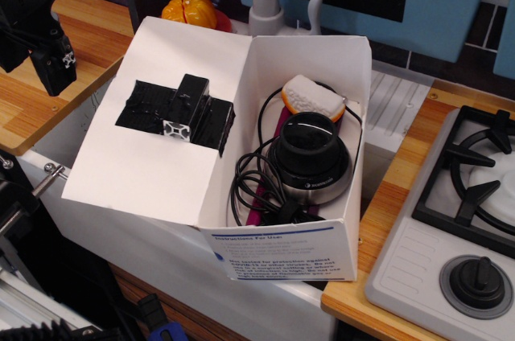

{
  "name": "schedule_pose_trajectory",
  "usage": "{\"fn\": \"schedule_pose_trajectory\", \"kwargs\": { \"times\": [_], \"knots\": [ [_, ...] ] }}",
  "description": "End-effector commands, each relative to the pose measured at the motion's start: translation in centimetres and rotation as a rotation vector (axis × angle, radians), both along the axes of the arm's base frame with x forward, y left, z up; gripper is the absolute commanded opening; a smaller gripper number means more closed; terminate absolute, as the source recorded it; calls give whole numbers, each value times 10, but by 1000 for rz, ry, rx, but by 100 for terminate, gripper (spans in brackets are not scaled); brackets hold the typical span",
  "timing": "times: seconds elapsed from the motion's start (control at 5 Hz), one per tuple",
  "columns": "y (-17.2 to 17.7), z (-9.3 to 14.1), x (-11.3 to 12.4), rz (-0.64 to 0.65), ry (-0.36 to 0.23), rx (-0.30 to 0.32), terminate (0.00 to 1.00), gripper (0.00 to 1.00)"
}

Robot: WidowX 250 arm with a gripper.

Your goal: Close white1fbox flap

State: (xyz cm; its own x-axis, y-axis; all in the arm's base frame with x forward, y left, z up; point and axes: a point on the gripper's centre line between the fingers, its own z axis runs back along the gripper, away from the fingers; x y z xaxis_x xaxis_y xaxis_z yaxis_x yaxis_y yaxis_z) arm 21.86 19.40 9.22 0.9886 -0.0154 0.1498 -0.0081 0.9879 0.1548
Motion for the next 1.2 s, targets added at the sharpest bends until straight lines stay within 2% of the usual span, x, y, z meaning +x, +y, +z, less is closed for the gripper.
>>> {"fn": "schedule_pose_trajectory", "kwargs": {
  "times": [0.0, 0.4, 0.6, 0.8, 1.0],
  "knots": [
    [0, 0, 0, 0, 0, 0, 0, 100],
    [-33, -4, 7, -4, -11, -82, 0, 100],
    [-48, -4, 7, -14, -61, -125, 0, 100],
    [-59, 9, 9, -29, -43, -194, 0, 100],
    [-65, 28, 8, -42, -56, -179, 0, 100]
  ]
}}
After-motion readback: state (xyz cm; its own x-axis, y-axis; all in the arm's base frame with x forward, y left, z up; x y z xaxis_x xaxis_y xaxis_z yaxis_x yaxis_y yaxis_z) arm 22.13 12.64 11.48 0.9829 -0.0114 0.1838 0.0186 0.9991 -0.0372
